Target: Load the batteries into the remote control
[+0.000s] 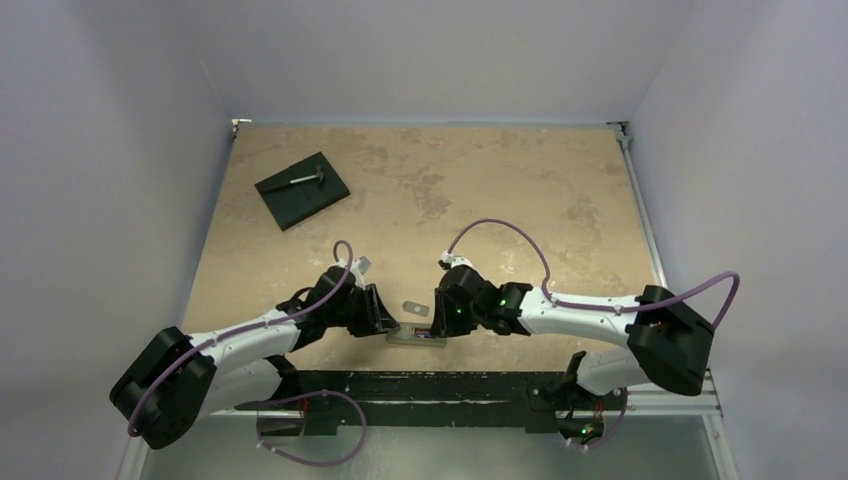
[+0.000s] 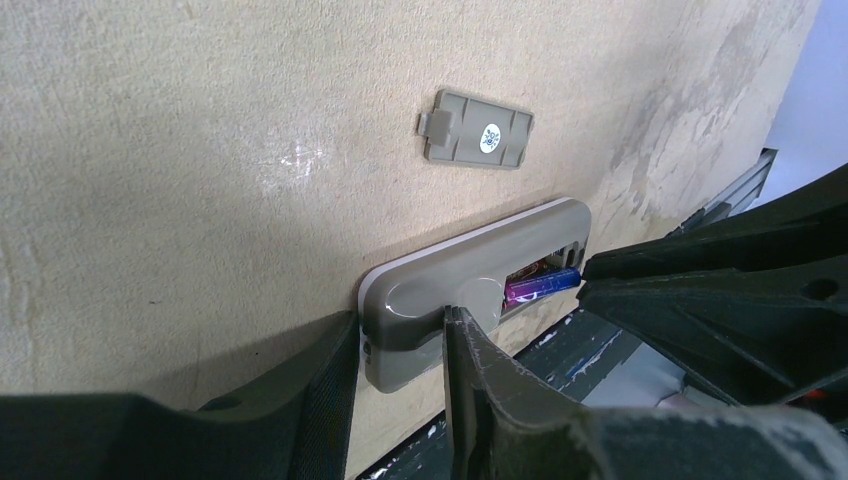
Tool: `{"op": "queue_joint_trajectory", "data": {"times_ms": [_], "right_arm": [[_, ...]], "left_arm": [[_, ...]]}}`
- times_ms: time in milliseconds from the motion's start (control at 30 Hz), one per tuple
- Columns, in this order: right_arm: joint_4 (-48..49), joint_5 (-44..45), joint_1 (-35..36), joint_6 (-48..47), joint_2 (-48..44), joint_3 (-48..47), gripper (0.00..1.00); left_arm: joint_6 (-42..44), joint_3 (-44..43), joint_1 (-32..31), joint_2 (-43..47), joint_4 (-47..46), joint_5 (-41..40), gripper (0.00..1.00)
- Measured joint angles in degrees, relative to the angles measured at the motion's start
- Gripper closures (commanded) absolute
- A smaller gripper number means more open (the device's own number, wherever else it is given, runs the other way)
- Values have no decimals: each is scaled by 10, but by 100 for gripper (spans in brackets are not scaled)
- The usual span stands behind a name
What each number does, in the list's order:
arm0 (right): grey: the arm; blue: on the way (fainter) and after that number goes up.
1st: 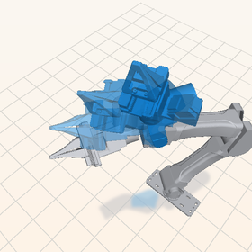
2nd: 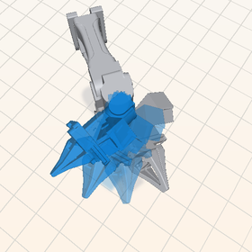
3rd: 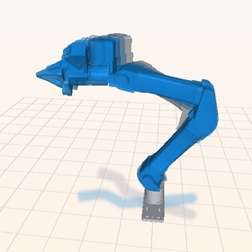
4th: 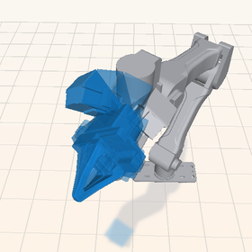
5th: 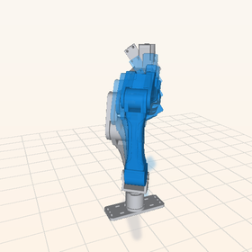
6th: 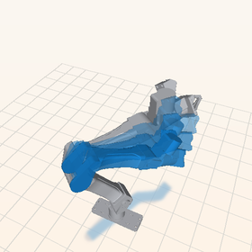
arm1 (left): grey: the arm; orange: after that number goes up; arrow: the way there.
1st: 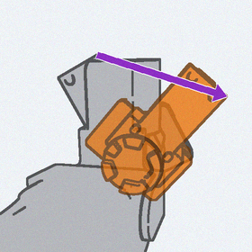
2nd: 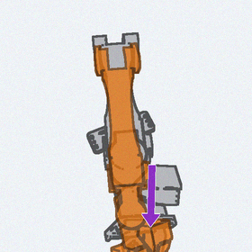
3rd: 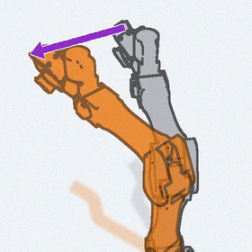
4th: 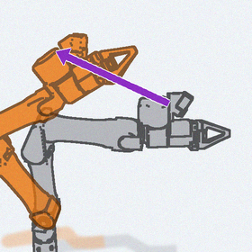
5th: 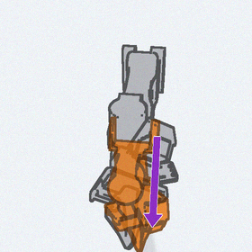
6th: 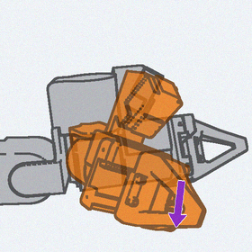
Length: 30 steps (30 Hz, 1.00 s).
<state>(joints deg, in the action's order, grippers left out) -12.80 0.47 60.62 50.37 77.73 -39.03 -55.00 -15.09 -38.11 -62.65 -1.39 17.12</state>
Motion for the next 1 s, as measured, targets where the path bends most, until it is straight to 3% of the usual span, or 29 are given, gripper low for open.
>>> {"op": "queue_joint_trajectory", "data": {"times_ms": [367, 1000], "right_arm": [[6, -2, 0, 0, 7, 2, 77], [18, -16, -6, -12, 35, -3, 94]], "left_arm": [[0, 0, -3, -1, -3, -1, 69], [-1, 1, -3, 0, -4, -2, 69]]}}
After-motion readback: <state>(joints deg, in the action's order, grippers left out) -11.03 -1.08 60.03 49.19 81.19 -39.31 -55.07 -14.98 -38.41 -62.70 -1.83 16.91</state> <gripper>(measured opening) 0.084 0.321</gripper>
